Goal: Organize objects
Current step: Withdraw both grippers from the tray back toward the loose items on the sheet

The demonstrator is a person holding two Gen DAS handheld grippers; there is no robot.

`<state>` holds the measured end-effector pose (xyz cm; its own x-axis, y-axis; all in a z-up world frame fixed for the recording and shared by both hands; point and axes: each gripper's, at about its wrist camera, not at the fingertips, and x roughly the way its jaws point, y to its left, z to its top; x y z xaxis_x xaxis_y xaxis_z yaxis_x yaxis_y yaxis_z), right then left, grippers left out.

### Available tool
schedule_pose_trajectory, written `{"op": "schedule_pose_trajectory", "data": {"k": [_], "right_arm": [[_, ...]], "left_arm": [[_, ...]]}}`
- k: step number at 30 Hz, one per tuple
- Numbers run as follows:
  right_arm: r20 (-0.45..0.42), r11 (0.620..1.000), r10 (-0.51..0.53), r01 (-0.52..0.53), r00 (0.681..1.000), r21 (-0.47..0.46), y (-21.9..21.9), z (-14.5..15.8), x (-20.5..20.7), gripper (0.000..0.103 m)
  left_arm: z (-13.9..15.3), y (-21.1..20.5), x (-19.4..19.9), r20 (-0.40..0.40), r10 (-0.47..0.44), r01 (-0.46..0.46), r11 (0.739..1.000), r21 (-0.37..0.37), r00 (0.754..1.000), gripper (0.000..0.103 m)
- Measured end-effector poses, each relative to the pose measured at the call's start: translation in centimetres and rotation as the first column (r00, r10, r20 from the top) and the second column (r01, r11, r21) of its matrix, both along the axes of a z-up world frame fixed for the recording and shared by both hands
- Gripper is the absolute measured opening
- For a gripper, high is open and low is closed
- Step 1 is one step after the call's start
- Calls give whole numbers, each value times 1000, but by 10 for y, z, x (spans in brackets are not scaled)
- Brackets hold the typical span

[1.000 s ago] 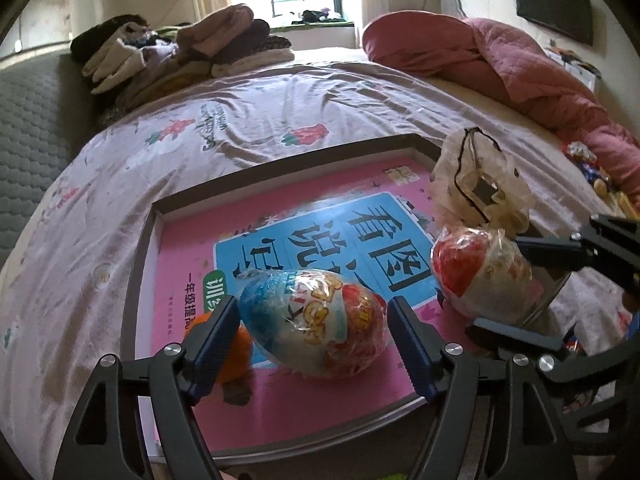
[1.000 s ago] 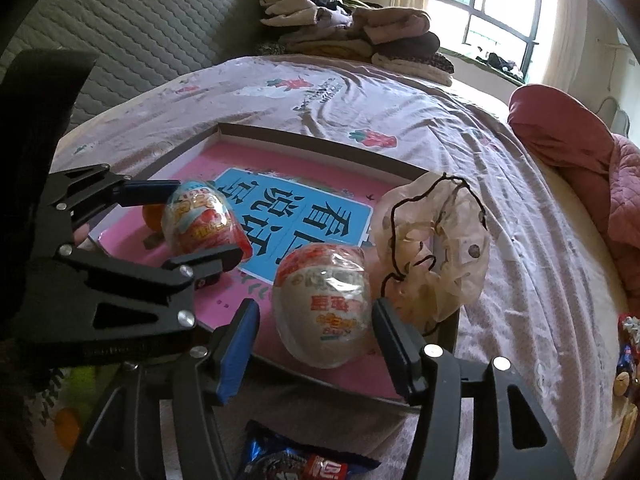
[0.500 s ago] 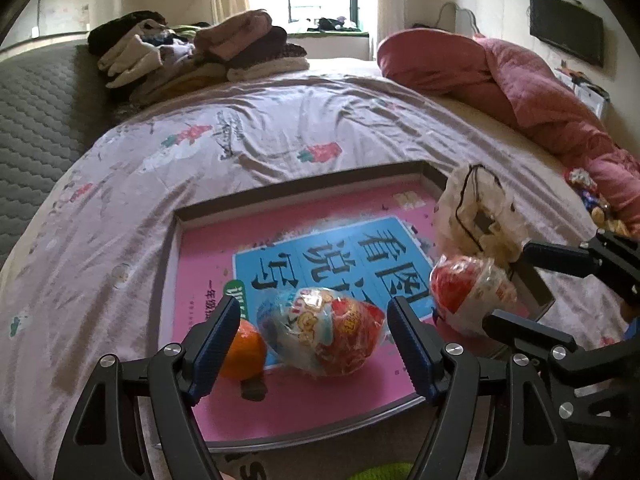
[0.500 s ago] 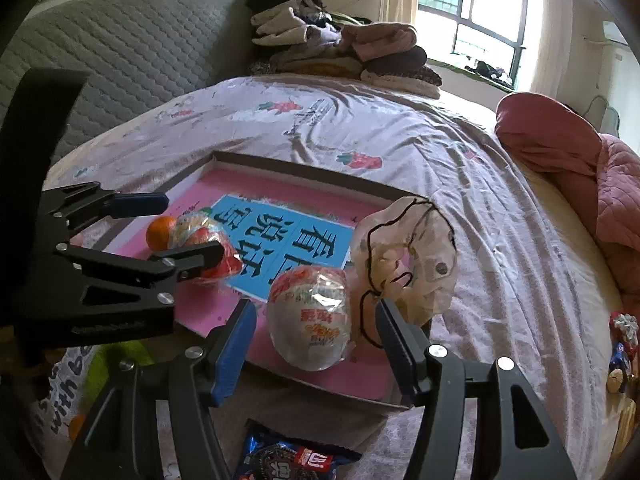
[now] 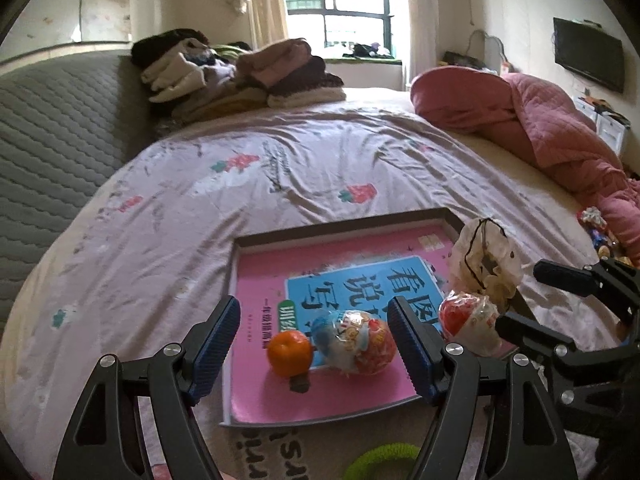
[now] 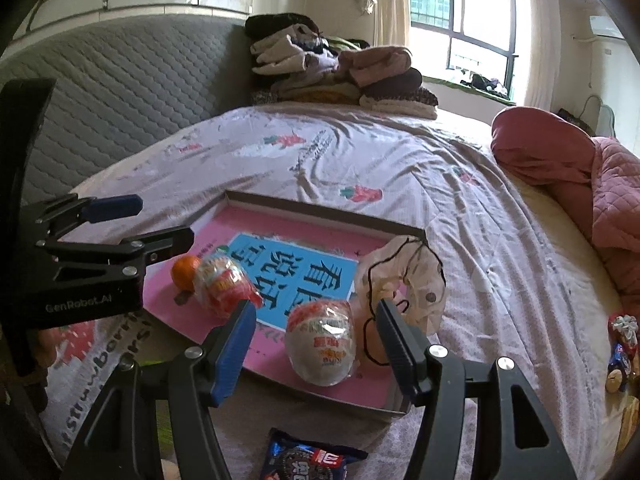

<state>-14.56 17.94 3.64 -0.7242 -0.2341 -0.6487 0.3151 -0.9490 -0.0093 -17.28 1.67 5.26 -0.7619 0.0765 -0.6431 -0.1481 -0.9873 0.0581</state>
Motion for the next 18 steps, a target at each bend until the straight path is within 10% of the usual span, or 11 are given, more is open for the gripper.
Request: {"op": "schedule_pose_trajectory", "data": {"k": [18], "right_arm": [[-124,993,6,-20,992,-118,11,57,31,67]], "left_arm": [[58,-9,61,-152,50,-44,998,46,987,77]]}}
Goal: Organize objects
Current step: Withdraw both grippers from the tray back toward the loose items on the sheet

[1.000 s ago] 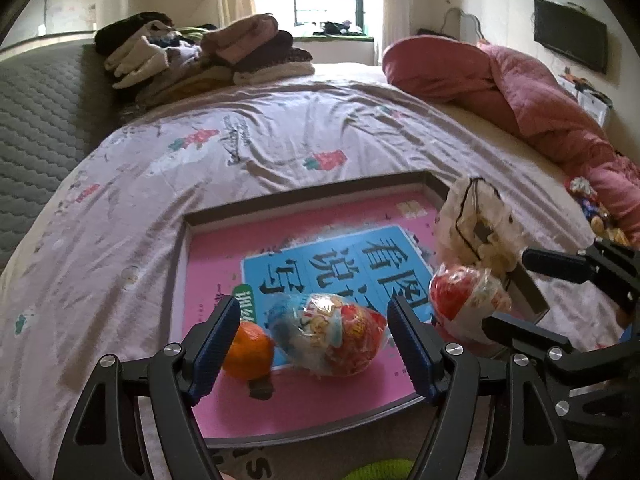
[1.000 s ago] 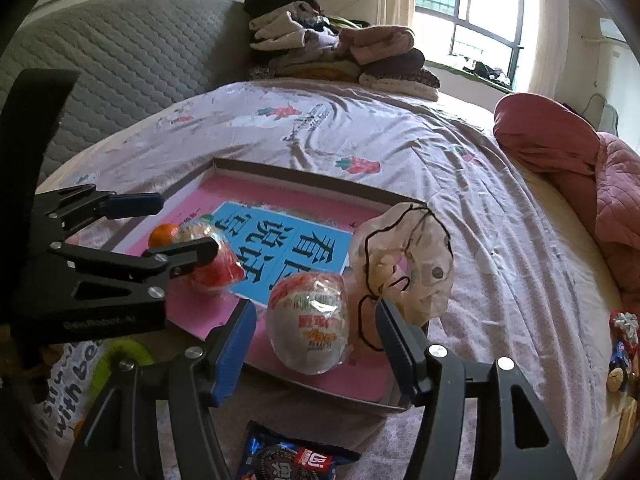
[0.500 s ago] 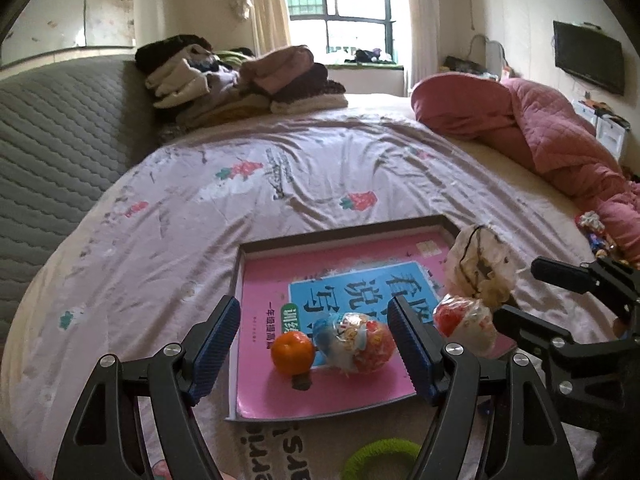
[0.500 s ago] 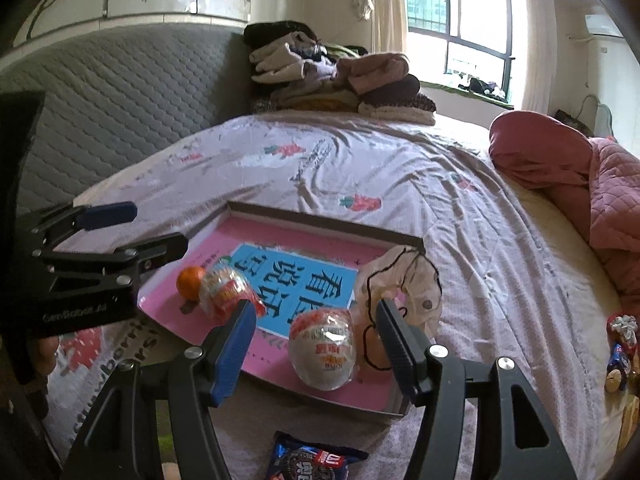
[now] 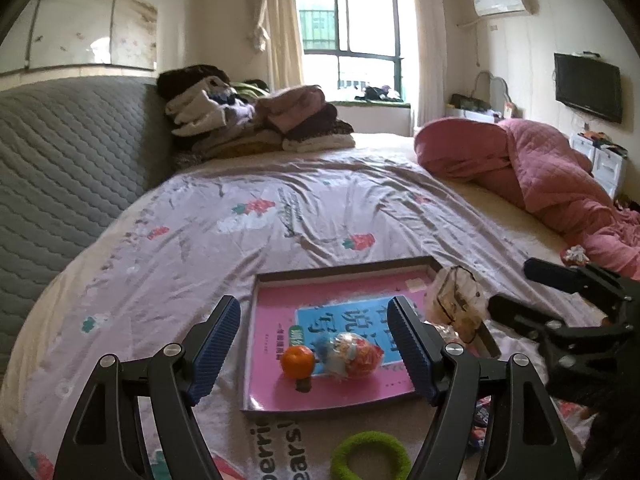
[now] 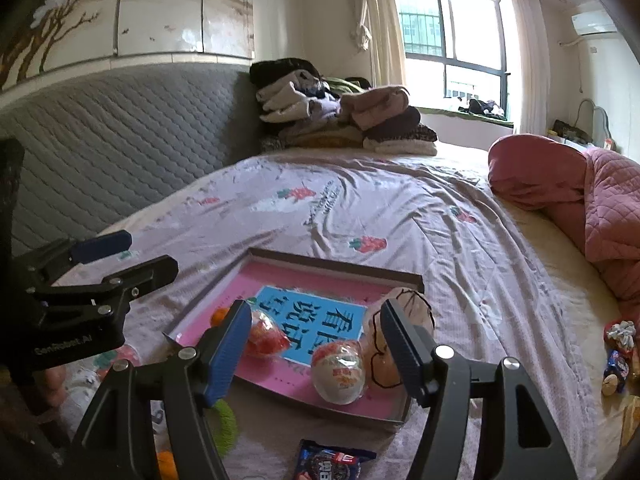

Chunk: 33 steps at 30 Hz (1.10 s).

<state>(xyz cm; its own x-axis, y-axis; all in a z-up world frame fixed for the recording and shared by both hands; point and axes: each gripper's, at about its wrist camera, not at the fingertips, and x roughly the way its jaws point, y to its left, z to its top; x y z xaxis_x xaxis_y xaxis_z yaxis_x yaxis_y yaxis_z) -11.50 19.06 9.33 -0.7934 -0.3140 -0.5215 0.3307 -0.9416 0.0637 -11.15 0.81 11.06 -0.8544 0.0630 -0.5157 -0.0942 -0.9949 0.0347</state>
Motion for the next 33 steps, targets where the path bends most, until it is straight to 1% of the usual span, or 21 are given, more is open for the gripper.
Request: {"op": "schedule_pose_trajectory", "data": {"k": [5,8,13,23,28,33], "right_arm": [[-46,1000,-8,7,999,-25,6,16,11,67],[-69,1000,-17,15,997,-22,5,22,17,67],[-88,1000,-16,14,996,-24,3,25,26,67],[-91,998,-30,25,995,-58,10,24,41,67],[-83,998,-33,29,996,-55,13,18,51,67],[-68,999,-32,29,997,-42,13,10,59,67]], "left_arm": [[12,-8,14,-43,30,-30,999,-13,999,77],[17,-13,24,-66,46,-47,999,-21,997,77],[21,-20,37,-80,53,-55,998,-25,995,77],[16,-28,61,-86,56,-58,998,-25,995,77],[10,-26,70,-92,55,-59,997,-41,994,77],[-3,-24,75,-71,39,-42,998,-40,997,77]]}}
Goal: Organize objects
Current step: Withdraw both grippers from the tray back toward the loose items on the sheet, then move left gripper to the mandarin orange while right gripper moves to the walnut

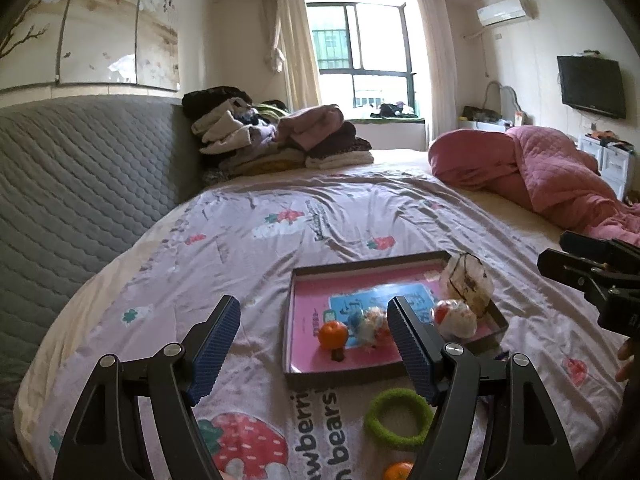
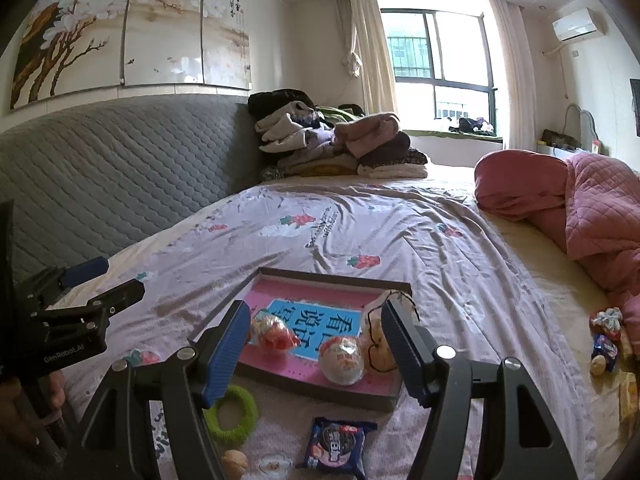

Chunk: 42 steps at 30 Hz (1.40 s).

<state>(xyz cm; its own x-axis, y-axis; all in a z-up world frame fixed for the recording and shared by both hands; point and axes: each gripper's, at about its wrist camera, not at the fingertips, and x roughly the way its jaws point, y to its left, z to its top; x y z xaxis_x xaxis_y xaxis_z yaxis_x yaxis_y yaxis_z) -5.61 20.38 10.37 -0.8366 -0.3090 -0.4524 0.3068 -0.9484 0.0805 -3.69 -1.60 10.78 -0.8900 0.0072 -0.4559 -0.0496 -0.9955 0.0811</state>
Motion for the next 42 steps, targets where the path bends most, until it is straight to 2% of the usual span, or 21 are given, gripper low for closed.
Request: {"op": "schedule_pose_trajectory", "data": {"k": [8,25,42], "right_arm": [[18,1000,19,-19,1000,23,-4,-9,5,67],[57,996,56,-60,997,63,-18,-27,11,67],[124,983,118,-134,985,128,-36,-58,29,67]], "left_arm": [[-23,7,8,45,-17,17,1000,9,999,77],[-45,12,10,102,-39,40,999,-9,994,77],[-78,13,19,203,-61,64,998,-8,977,77]]}}
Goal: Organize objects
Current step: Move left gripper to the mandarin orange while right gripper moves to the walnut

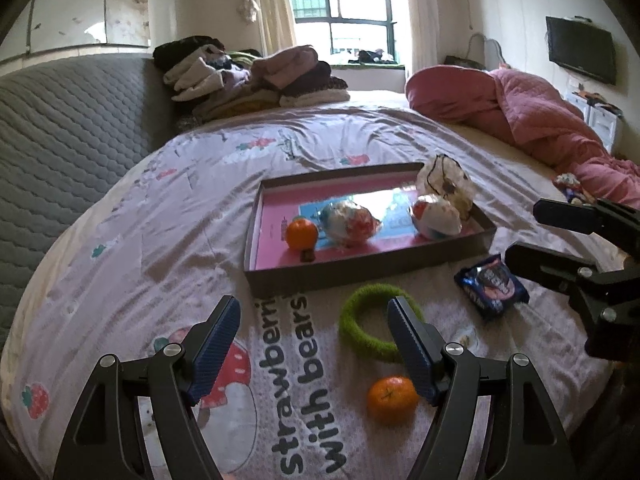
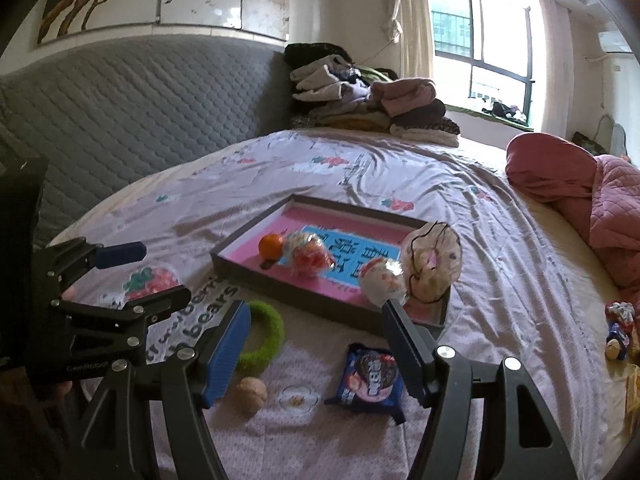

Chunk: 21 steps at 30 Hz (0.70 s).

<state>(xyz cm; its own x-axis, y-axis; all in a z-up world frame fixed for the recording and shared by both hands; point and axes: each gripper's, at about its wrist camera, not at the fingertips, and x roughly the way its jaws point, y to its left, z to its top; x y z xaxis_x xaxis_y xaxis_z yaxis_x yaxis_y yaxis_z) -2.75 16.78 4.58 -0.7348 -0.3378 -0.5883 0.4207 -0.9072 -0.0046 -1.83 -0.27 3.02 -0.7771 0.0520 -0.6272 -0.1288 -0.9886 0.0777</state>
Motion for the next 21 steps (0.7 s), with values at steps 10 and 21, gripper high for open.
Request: {"op": "schedule_pose_trajectory", "data": {"k": [10,21], "right_arm": [[55,997,49,-52,997,56,-14,-24,11,67],[128,990,88,-101,988,101,-19,-46,16,67]], "left_arm": [[-18,8,11,60,-37,38,999,-18,997,77],[-48,19,25,144,-76,86,994,-62,987,77]]}}
